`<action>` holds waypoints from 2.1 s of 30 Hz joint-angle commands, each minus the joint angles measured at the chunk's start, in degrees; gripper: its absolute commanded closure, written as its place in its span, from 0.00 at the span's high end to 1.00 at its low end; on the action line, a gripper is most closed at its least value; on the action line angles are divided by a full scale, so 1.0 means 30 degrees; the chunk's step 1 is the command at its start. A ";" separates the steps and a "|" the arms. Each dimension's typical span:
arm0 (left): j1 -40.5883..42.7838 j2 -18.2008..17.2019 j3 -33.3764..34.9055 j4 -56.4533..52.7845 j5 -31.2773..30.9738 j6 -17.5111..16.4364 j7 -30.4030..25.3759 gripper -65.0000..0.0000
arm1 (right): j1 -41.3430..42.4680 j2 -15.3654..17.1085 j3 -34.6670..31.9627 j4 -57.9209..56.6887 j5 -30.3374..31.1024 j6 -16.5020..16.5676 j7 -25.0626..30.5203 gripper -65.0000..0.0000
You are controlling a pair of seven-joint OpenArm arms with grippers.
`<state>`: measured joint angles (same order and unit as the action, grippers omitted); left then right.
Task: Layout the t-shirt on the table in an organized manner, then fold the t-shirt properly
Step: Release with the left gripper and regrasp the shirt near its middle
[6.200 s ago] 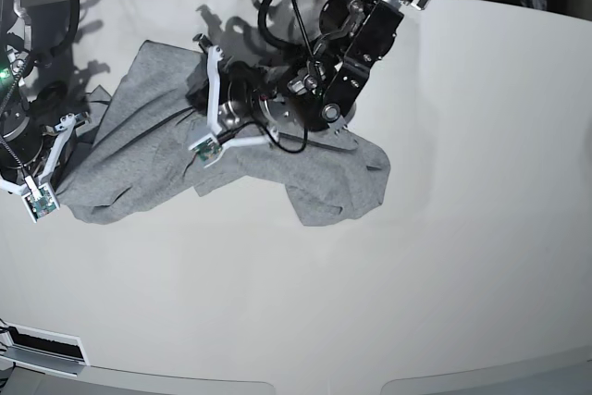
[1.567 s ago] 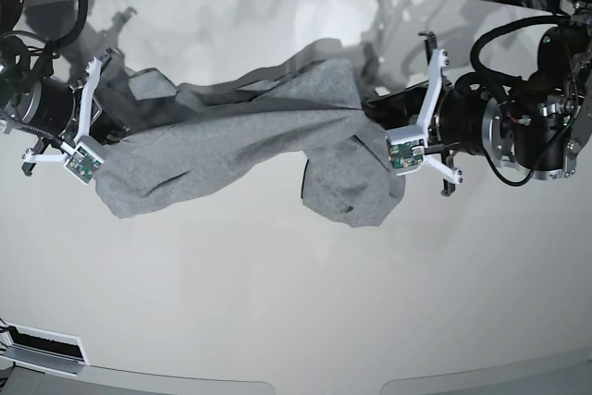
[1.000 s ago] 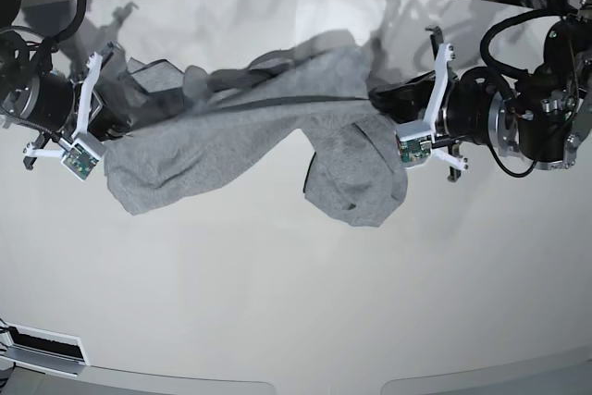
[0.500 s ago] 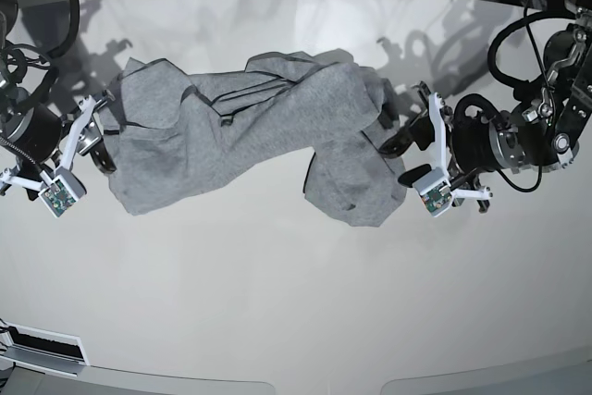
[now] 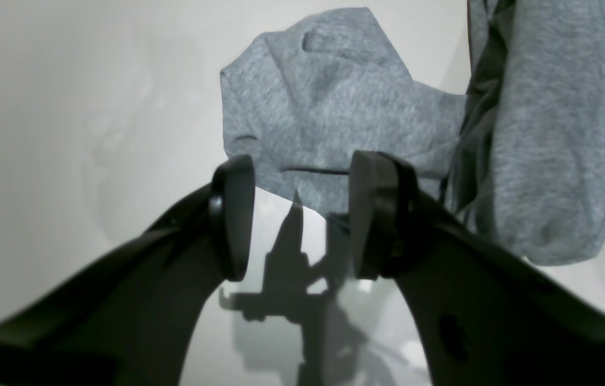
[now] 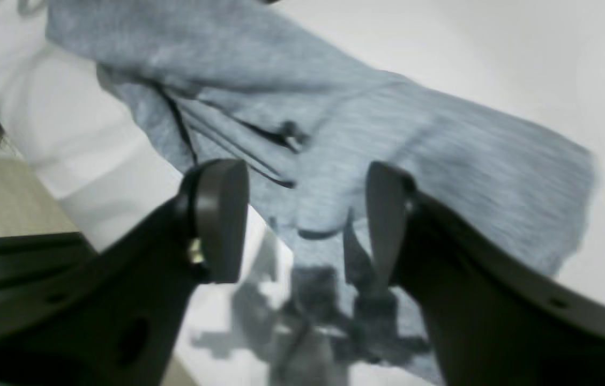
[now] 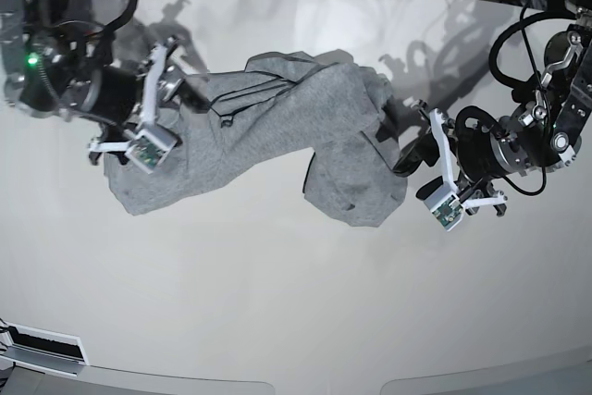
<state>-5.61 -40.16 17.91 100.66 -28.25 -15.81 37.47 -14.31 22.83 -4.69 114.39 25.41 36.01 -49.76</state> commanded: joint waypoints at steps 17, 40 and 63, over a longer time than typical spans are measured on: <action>-0.0153 -0.0204 -0.0248 0.0277 -0.0175 0.0007 -0.0350 0.46 | 0.2353 0.0197 -0.3963 -0.5340 -0.4364 -0.3963 0.3155 0.60; 0.0481 0.0758 -0.0248 0.0816 -0.5901 -0.5916 0.2550 0.46 | 0.2506 0.0153 -0.2849 0.0962 -0.7628 -0.5260 0.2958 0.00; 0.5406 0.5741 -0.0226 0.0364 0.2747 -0.2521 -0.0146 0.46 | 0.2455 0.0153 -0.2521 0.0954 -0.7490 -0.5523 0.3002 0.00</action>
<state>11.18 -22.65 17.56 100.95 -19.46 -23.16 38.41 -7.62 22.83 -12.64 116.33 3.01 20.05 -41.98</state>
